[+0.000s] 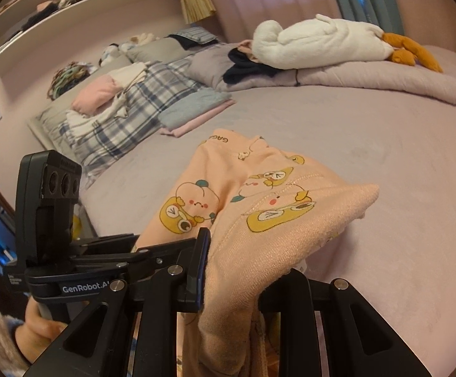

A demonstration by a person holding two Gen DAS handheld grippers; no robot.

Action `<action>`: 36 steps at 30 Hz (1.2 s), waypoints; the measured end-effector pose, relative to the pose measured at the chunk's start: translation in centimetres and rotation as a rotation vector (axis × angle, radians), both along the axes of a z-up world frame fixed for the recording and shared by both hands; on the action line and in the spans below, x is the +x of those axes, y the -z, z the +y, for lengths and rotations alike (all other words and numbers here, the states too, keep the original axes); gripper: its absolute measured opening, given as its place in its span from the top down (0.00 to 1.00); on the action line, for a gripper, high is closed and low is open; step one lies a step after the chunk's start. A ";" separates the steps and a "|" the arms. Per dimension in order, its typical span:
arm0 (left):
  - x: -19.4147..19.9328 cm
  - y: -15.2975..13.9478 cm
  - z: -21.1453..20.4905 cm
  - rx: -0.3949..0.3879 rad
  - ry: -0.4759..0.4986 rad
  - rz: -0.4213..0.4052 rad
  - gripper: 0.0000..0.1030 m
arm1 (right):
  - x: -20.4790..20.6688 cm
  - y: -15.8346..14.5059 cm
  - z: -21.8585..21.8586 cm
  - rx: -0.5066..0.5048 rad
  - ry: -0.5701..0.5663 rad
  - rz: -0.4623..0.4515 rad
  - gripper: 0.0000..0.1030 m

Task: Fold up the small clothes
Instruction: 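Hold the lifted shirt end up with the left tool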

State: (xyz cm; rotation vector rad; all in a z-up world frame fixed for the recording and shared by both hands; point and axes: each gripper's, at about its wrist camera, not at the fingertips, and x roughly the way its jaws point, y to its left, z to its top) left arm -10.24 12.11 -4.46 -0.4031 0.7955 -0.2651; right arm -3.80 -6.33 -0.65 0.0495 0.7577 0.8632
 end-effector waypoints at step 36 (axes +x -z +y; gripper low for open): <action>1.1 0.8 1.3 -0.046 -0.025 -0.018 0.68 | 0.2 -0.1 2.7 -0.066 -0.009 -0.048 0.75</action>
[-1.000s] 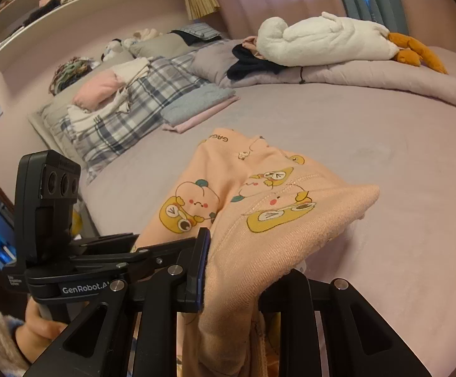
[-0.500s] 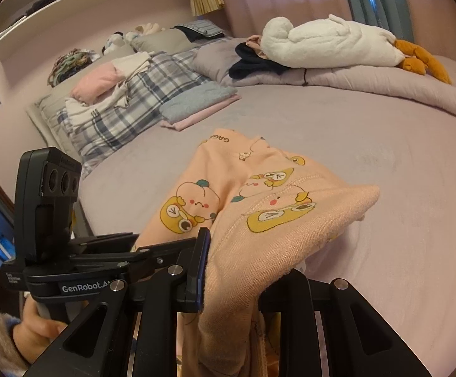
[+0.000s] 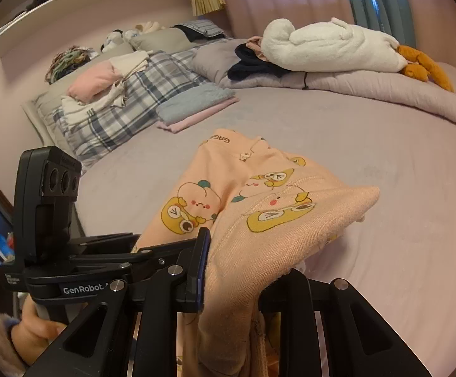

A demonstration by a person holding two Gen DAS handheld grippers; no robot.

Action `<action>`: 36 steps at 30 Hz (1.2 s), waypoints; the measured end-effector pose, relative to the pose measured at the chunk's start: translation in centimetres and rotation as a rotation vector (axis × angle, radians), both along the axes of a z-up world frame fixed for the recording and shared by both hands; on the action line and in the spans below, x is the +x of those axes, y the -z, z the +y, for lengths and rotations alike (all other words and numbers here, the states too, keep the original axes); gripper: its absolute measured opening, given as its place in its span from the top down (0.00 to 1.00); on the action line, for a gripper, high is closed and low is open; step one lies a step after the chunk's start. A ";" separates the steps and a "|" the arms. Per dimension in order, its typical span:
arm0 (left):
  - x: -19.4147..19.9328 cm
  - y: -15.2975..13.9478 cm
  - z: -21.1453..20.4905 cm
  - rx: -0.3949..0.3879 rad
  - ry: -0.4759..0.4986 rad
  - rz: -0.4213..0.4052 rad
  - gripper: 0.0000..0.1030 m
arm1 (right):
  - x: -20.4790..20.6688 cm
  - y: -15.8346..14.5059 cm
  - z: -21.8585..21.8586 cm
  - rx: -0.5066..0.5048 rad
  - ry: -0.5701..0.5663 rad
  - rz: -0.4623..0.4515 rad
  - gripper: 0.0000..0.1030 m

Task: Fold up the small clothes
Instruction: 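Hold the lifted shirt end up with the left tool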

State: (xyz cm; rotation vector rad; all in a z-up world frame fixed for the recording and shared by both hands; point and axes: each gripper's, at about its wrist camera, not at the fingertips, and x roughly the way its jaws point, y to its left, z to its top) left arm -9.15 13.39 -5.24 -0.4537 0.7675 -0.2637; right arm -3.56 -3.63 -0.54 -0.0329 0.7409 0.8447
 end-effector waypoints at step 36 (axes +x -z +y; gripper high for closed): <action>5.0 -1.0 2.3 0.003 -0.010 -0.019 0.68 | 2.8 -0.6 1.8 0.017 0.015 -0.024 0.75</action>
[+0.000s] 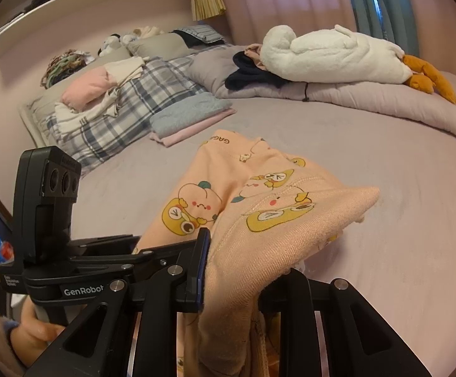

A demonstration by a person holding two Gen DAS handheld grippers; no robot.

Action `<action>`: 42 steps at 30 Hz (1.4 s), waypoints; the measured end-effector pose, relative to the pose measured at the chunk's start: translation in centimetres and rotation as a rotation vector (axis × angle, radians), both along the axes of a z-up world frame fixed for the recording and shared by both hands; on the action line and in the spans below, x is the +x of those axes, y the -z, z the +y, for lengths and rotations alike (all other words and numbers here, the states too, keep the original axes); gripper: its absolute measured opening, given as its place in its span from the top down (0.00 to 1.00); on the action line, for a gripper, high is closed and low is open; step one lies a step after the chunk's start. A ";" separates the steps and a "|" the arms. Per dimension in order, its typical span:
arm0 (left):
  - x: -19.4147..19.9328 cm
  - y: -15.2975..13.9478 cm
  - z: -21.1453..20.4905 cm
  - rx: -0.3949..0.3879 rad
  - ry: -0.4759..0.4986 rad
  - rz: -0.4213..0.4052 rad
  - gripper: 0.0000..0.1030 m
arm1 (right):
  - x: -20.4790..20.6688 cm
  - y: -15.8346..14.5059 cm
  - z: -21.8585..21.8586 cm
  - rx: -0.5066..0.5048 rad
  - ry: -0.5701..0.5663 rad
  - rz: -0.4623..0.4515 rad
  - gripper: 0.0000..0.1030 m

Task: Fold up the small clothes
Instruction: 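Hold the lifted shirt end up with the left tool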

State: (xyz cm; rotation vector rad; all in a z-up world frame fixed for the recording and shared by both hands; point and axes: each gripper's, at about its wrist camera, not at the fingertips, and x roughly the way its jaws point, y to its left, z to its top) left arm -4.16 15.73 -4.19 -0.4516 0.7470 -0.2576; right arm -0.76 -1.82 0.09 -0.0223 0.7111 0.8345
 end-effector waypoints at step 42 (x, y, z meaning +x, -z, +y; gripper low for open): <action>3.5 0.6 -1.1 0.035 0.019 0.002 0.69 | 3.8 0.5 -0.2 0.023 0.028 0.015 0.75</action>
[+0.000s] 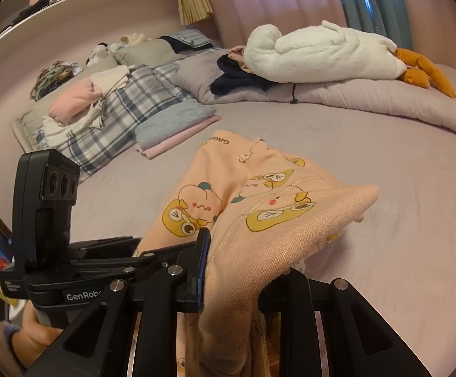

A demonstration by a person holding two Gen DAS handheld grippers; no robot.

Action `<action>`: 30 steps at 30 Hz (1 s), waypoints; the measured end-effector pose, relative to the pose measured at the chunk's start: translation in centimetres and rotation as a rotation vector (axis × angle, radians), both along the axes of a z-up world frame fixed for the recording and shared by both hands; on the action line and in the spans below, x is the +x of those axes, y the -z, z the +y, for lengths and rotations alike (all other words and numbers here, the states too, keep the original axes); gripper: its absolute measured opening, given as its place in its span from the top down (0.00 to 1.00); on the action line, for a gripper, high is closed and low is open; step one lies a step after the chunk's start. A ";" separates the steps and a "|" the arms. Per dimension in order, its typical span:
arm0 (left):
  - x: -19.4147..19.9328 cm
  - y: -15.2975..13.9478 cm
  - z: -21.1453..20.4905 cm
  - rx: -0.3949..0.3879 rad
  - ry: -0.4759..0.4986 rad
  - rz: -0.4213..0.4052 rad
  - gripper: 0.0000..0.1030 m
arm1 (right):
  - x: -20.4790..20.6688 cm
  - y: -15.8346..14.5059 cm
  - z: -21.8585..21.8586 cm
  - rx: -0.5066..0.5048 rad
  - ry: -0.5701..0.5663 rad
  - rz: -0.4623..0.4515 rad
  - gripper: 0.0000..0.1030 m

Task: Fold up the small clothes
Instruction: 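Hold the lifted shirt end up with the left tool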

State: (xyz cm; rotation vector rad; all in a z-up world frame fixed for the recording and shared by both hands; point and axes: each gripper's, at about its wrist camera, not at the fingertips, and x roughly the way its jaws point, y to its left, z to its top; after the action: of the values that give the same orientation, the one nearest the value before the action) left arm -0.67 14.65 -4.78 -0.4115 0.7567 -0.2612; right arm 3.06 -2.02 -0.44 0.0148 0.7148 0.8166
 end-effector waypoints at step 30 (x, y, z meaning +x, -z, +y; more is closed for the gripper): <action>1.7 0.8 -1.0 0.009 -0.002 0.042 0.68 | 2.3 1.0 0.5 -0.009 0.025 0.035 0.75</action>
State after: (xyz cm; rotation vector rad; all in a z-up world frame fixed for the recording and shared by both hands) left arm 1.04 13.66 -5.56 -0.4105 0.7988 -0.2475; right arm 5.40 -1.56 -1.47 0.0301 0.7503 0.7903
